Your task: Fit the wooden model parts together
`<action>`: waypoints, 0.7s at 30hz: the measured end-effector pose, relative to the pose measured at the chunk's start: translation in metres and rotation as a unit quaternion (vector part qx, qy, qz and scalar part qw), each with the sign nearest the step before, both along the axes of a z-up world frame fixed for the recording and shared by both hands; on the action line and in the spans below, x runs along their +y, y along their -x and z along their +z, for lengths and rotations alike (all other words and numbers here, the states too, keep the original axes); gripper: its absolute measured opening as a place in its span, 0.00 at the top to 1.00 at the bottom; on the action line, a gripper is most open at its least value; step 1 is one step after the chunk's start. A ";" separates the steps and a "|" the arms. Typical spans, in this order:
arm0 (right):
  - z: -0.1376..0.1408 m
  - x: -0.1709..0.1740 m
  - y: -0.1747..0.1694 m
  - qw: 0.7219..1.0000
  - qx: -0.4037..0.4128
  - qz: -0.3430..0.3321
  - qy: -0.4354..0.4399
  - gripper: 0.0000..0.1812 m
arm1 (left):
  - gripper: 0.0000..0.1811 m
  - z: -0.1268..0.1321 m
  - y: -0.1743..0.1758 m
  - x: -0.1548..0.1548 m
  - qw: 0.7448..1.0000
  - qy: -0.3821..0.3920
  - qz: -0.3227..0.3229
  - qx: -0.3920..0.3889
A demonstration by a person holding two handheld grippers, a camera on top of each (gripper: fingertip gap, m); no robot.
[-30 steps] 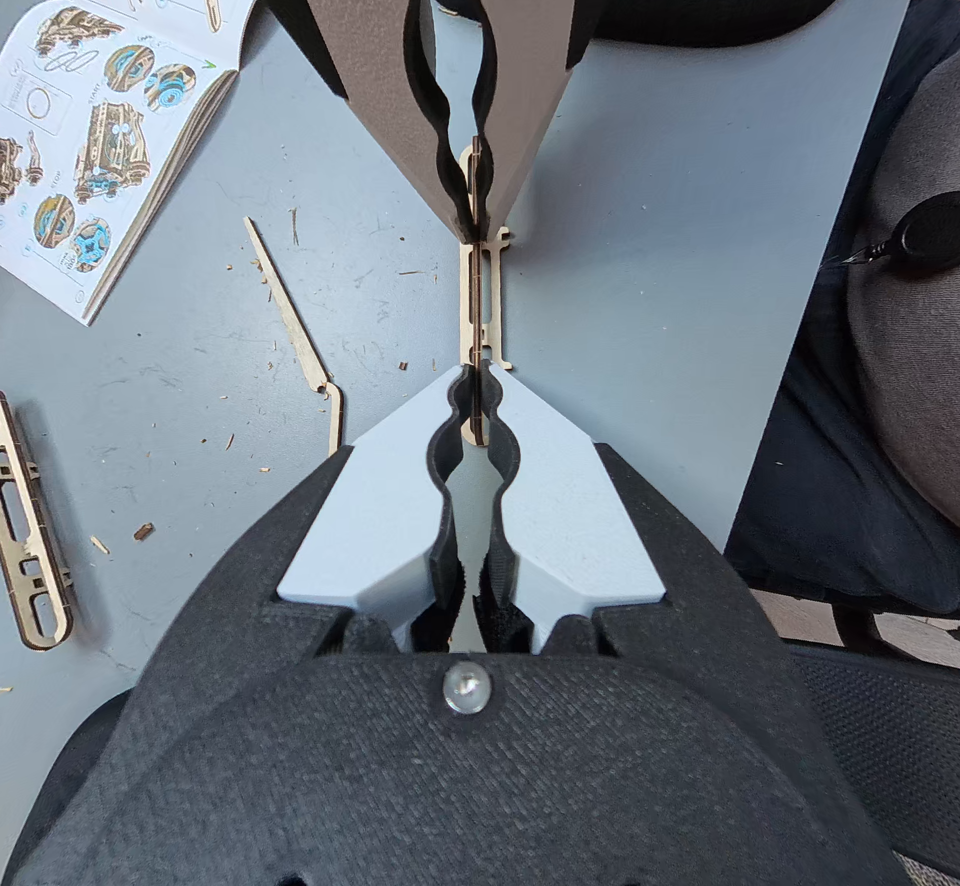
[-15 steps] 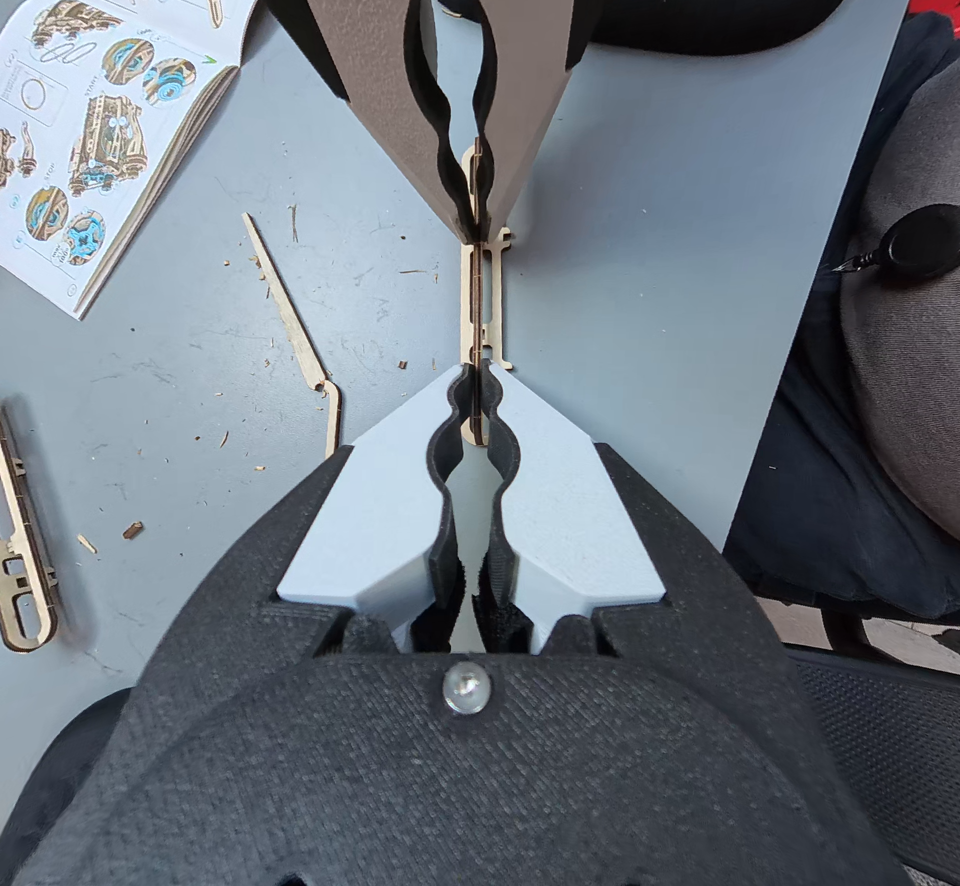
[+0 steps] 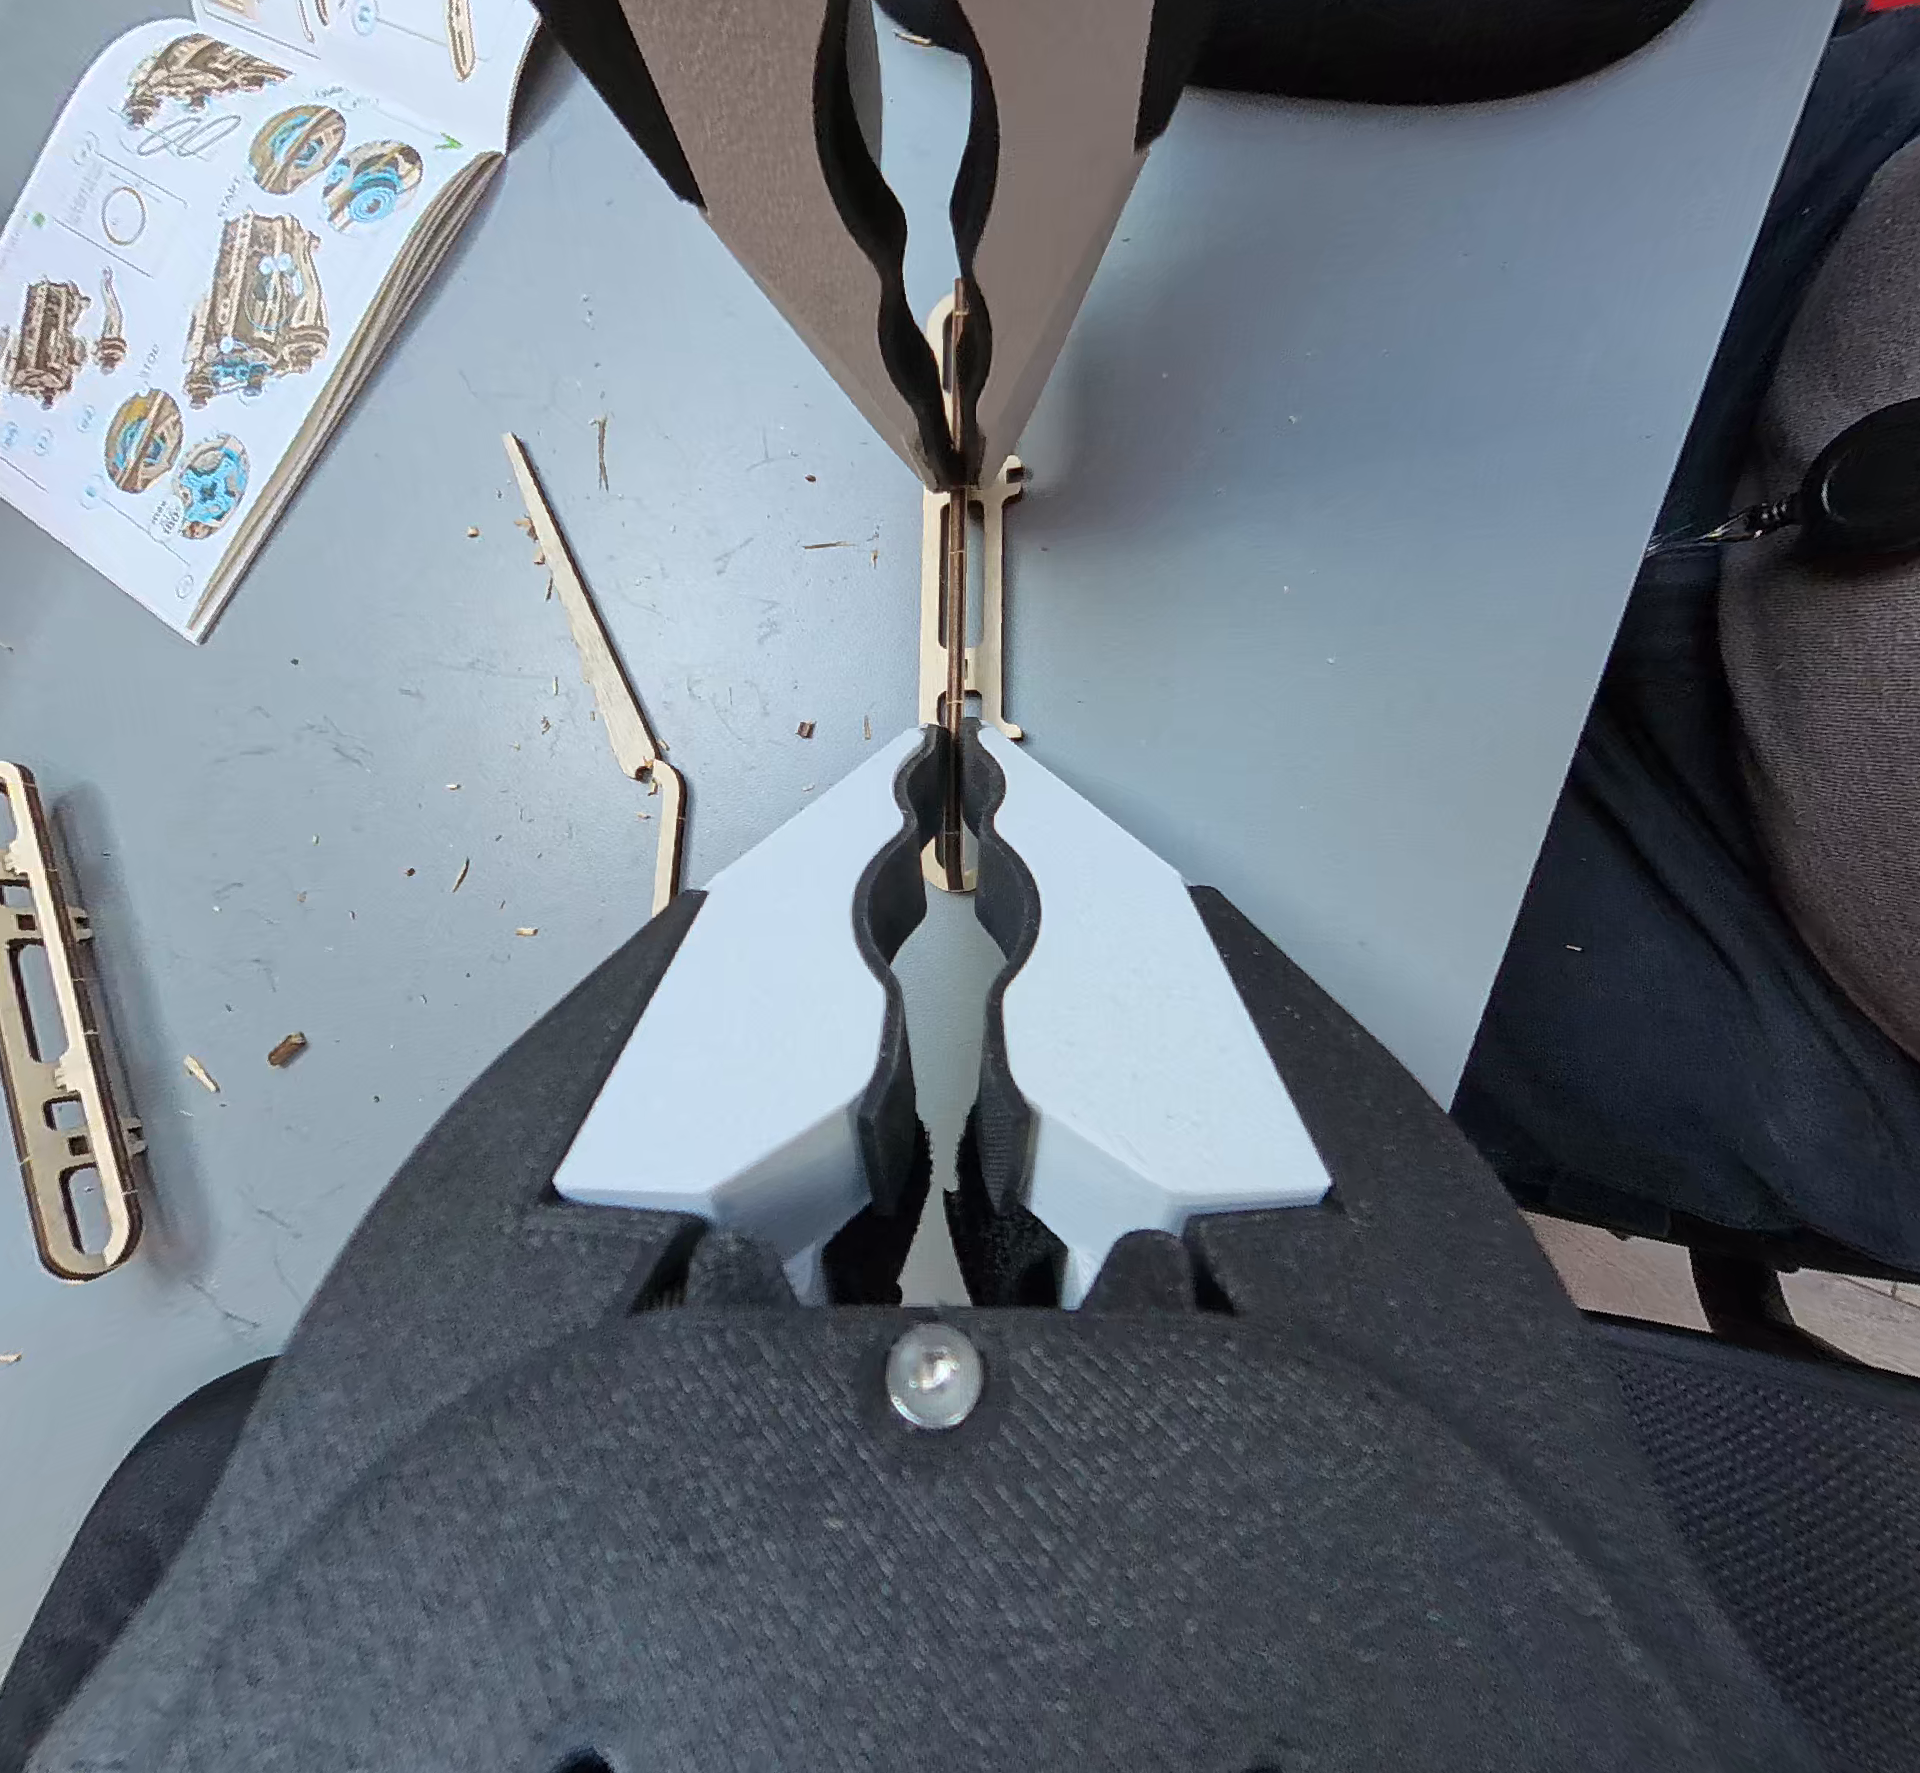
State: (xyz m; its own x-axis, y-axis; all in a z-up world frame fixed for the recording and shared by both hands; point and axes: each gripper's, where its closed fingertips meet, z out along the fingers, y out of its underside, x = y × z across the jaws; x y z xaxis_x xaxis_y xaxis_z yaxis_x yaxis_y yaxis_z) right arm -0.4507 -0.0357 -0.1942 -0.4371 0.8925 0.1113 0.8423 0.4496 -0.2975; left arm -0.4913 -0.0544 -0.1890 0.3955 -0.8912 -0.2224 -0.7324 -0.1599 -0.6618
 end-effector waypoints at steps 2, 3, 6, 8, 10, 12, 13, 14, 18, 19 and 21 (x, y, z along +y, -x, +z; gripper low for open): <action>0.000 0.000 0.000 1.000 0.001 0.002 -0.007 0.99 | 1.00 0.000 0.000 0.000 1.000 0.000 -0.001 0.000; 0.000 0.000 0.000 1.000 0.001 0.000 0.003 0.99 | 1.00 0.000 0.000 0.000 1.000 0.005 -0.002 -0.002; 0.000 0.000 0.000 1.000 -0.001 -0.005 0.025 0.99 | 1.00 0.000 0.000 0.000 1.000 0.013 -0.005 -0.003; 0.000 0.000 0.000 1.000 0.002 -0.005 0.009 0.99 | 1.00 0.000 0.000 0.000 1.000 0.007 -0.006 0.001; 0.000 0.000 0.001 1.000 0.005 -0.004 0.004 0.99 | 1.00 0.000 0.000 0.000 1.000 0.006 -0.008 0.001; 0.000 0.001 0.002 1.000 0.015 -0.011 0.010 0.99 | 1.00 0.001 -0.001 0.001 1.000 0.012 -0.005 0.000; 0.001 0.001 0.002 1.000 0.022 -0.012 0.017 0.99 | 1.00 0.001 -0.001 0.001 1.000 0.012 -0.005 0.000; 0.001 0.001 0.003 0.999 0.031 -0.012 0.025 0.99 | 1.00 0.001 -0.001 0.001 1.000 0.008 -0.006 -0.001; 0.008 0.005 0.003 0.996 0.072 -0.027 0.045 0.98 | 0.95 0.007 -0.002 0.003 0.999 0.001 0.004 -0.038; 0.012 0.005 0.002 0.995 0.084 -0.029 0.053 0.98 | 0.96 0.012 -0.004 0.000 0.998 0.011 0.002 -0.061; 0.020 0.008 0.001 0.992 0.106 -0.035 0.064 0.98 | 0.97 0.019 -0.002 -0.002 0.996 0.023 0.003 -0.090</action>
